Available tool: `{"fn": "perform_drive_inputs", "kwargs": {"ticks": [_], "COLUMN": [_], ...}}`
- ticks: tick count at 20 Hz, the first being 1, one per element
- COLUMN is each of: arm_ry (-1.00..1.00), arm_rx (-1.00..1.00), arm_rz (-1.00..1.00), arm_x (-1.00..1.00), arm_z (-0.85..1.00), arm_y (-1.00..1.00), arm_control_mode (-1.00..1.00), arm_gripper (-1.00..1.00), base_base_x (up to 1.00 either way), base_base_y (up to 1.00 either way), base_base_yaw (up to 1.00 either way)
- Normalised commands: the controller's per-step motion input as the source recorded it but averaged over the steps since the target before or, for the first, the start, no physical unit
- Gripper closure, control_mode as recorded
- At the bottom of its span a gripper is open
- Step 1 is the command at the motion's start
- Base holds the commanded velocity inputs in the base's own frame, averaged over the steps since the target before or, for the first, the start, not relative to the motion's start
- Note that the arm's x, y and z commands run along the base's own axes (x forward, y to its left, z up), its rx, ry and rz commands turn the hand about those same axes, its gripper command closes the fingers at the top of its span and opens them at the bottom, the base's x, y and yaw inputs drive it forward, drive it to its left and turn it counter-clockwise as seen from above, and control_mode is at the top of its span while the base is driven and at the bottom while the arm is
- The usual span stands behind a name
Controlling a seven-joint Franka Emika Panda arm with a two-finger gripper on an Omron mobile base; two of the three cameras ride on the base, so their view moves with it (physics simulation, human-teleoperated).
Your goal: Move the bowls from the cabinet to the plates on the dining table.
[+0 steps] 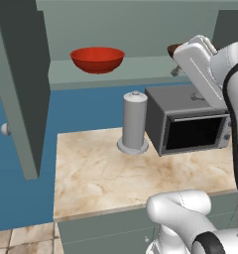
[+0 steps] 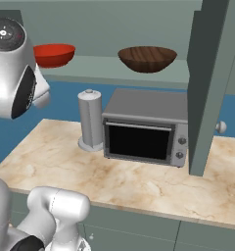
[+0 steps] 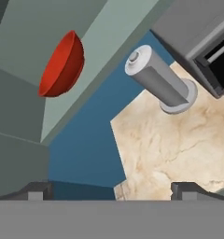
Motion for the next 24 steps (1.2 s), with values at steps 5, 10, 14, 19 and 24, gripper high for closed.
{"fn": "perform_drive_inputs", "kwargs": {"ticks": [5, 10, 14, 19, 24], "arm_ry": [-0.04, -0.04, -0.08, -0.05, 0.0], "arm_rx": [0.02, 0.0, 0.02, 0.06, 0.04], "arm_rz": [-0.02, -0.05, -0.05, -0.01, 0.0], "arm_x": [0.27, 0.3, 0.26, 0.12, 0.22], "arm_z": [0.03, 0.06, 0.02, 0.0, 0.04], "arm_y": [0.03, 0.13, 0.16, 0.03, 0.0], "arm_control_mode": [-1.0, -1.0, -1.0, -1.0, -1.0], "arm_gripper": [-1.0, -1.0, -1.0, -1.0, -1.0], "base_base_x": [0.0, 0.0, 0.0, 0.0, 0.0], "base_base_y": [0.0, 0.0, 0.0, 0.0, 0.0], "base_base_yaw": [0.0, 0.0, 0.0, 0.0, 0.0]}}
